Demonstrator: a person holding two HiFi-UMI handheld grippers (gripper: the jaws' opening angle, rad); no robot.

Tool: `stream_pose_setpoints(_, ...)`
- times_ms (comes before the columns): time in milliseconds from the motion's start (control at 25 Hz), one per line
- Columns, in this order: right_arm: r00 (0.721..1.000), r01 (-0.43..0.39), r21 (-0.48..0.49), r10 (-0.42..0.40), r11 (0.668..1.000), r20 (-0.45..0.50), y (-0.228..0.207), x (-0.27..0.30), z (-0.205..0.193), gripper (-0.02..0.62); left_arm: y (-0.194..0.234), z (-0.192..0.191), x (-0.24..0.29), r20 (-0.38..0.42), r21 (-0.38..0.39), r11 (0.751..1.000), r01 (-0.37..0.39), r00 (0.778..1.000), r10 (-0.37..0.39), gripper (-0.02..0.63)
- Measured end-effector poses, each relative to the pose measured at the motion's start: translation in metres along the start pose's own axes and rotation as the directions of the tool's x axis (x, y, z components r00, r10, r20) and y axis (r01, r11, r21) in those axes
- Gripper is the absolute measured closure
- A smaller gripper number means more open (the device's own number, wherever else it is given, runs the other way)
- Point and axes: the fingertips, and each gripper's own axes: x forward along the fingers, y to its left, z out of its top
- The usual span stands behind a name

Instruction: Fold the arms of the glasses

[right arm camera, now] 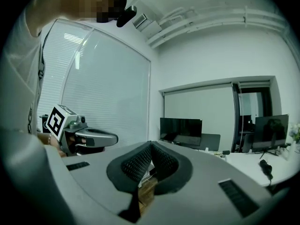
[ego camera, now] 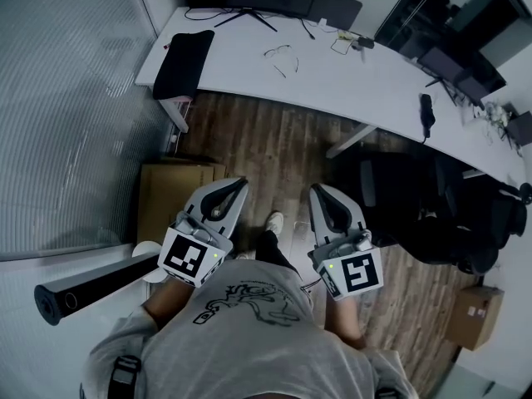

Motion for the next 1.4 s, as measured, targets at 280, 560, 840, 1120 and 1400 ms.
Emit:
stream_pose_setpoints(280, 1.0, 0.016, 0.007, -0.016, 1.0, 0.005, -0.062, 0.017, 0.01, 0.586, 0.004, 0.018, 0.063, 0.001, 0.009, 1.0, 0.01, 1.0, -0.01, 0.583)
stream_pose_setpoints(560, 1.0, 0.028, 0.021, -0.028, 0.999, 0.013, -0.124, 0.032, 0.012, 0.586, 0.005, 0.026, 0.128, -0.013, 0.012, 1.0, 0.022, 1.0, -0.022, 0.583)
stream_pose_setpoints(840, 0.999, 0.039, 0.039, -0.04, 0.998, 0.018, -0.187, 0.042, 0.011, 0.586, 0.0, 0.033, 0.192, -0.026, 0.021, 0.999, 0.031, 0.999, -0.031, 0.583)
stream_pose_setpoints(1120, 0.999, 0.025, 0.028, -0.025, 0.999, 0.027, -0.232, 0.05, 0.011, 0.586, -0.002, 0.036, 0.243, -0.026, 0.032, 0.999, 0.024, 0.999, -0.023, 0.583)
stream_pose_setpoints(1400, 1.0, 0.016, 0.038, -0.017, 0.999, 0.02, -0.254, 0.053, 0.004, 0.586, -0.007, 0.031, 0.266, -0.034, 0.024, 1.0, 0.017, 0.999, -0.016, 0.583)
